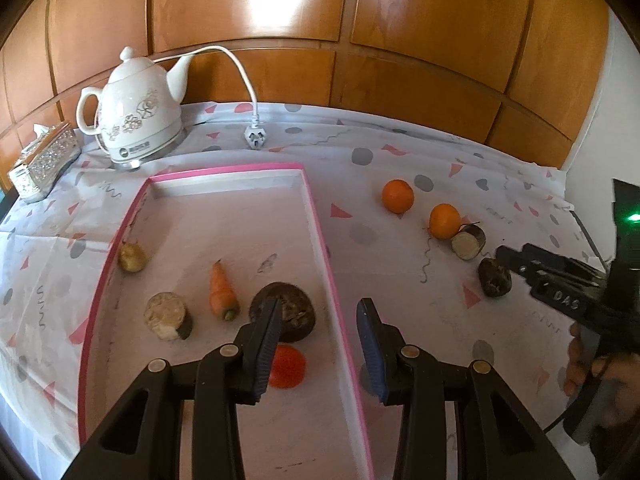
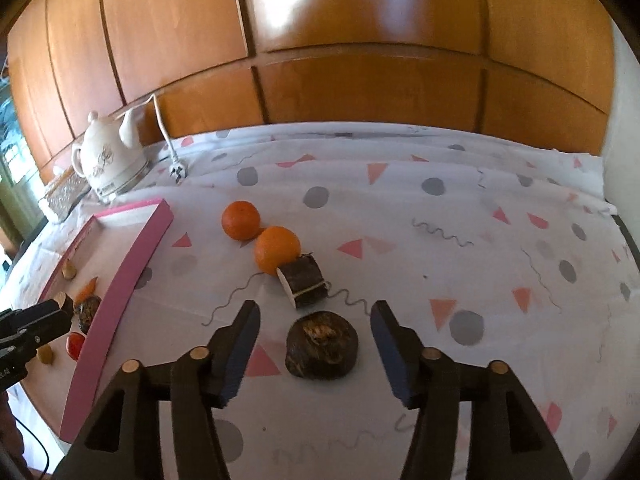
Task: Organize fruits
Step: 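Grasp an orange with the left tool while the right tool grasps the dark taro slice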
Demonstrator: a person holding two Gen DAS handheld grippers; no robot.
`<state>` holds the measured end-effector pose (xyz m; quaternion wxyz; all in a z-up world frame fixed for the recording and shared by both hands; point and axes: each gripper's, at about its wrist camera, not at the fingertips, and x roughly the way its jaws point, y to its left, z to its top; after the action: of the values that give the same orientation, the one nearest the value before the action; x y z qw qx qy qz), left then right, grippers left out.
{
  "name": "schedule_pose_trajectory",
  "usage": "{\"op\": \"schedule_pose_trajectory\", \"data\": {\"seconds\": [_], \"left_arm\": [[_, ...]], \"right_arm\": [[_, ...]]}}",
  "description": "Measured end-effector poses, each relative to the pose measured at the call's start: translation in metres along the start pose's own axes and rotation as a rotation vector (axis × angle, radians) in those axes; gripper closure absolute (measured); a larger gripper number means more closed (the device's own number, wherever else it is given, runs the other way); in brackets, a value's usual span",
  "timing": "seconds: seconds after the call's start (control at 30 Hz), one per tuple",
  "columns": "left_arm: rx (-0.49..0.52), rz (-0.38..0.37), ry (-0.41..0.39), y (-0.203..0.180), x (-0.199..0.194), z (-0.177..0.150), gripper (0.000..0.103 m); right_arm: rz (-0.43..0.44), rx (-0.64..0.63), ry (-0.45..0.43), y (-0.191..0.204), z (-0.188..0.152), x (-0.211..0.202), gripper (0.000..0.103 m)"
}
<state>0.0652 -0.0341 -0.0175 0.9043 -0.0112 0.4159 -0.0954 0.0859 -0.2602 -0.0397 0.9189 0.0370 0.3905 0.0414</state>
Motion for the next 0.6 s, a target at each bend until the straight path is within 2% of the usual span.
{"op": "schedule_pose_trajectory", "data": {"seconds": [0.23,0.47,0.5,0.57,0.6], "left_arm": [[0.001,-0.020,0.011,-0.012,0.011,0.017,0.064],[-0.019,-0.058,0.041,-0.030,0.038,0.048,0.064],[-0.021,-0.062,0.046,-0.031,0.042,0.052,0.064],[-0.033,-0.068,0.063,-0.035,0.053,0.061,0.064],[-0.038,-0.070,0.069,-0.037,0.058,0.064,0.064]], "right_arm": [[-0.002,-0.006,0.038,-0.003,0.006,0.023,0.042],[0.029,-0.026,0.069,-0.002,0.015,0.045,0.042],[0.036,-0.022,0.075,-0.002,0.016,0.049,0.046],[0.046,-0.018,0.085,-0.003,0.017,0.055,0.070],[0.043,-0.018,0.081,-0.003,0.017,0.056,0.072]]}}
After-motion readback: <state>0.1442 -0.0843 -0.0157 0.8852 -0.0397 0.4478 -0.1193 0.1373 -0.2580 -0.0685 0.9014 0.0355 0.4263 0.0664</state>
